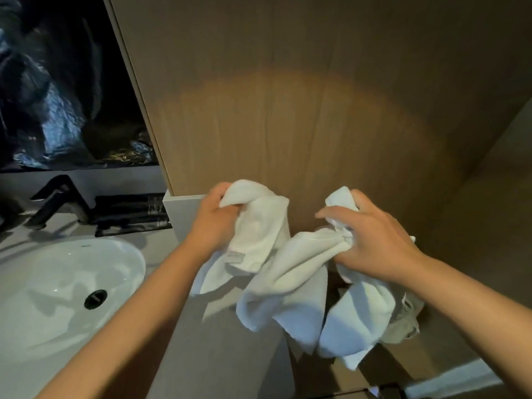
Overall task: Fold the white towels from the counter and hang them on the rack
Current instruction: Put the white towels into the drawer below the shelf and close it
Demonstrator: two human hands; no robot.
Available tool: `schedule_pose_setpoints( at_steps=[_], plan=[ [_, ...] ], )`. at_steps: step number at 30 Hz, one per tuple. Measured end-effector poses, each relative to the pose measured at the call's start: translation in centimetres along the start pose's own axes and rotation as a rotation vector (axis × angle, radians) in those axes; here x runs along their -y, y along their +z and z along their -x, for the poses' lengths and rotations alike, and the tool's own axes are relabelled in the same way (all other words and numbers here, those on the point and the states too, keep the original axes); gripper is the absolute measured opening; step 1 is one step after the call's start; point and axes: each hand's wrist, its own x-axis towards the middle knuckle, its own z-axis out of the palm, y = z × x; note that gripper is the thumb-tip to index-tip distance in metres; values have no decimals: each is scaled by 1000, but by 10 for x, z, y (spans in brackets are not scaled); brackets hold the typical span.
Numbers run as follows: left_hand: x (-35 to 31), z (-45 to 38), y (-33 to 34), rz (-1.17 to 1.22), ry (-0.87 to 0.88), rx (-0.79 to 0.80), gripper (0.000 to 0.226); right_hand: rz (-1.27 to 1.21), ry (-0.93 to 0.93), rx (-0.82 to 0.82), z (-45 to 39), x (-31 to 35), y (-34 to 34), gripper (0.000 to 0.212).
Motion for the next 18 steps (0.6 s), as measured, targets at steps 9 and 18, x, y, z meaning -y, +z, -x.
schedule_pose_setpoints(
  at_steps=[9,18],
  plan=[
    [-16,-65,-101,181,70,-383,18,59,20,-104,-47,42,7,52],
    [40,-70,-141,-38,105,-431,22,77,111,-85,-68,64,24,54]
  ],
)
